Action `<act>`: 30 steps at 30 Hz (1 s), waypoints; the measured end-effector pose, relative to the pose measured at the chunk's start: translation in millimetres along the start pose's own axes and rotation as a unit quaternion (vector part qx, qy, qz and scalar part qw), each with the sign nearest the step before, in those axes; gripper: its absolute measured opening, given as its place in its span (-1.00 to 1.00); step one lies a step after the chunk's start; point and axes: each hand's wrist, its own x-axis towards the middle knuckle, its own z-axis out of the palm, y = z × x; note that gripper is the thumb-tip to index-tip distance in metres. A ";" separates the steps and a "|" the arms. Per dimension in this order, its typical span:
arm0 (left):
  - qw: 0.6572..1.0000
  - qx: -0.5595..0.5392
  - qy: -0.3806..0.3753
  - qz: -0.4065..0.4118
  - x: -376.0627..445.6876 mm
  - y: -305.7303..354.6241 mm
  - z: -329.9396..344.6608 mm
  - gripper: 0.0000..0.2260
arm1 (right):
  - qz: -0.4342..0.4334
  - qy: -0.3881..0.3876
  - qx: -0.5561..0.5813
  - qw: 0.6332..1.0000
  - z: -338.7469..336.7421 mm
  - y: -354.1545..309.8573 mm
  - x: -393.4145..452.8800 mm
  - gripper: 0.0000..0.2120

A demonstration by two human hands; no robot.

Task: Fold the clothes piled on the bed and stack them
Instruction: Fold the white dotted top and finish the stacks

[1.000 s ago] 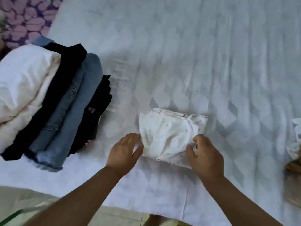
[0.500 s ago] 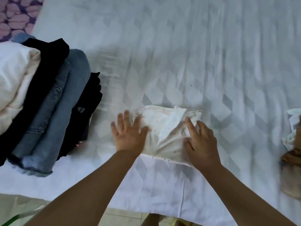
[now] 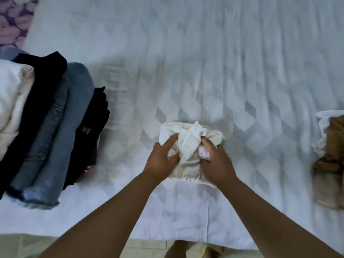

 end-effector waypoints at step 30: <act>0.923 0.121 -0.109 0.348 -119.5 411.2 154.2 -0.50 | 0.172 0.246 -0.084 0.950 -367.6 135.2 -247.8 -0.41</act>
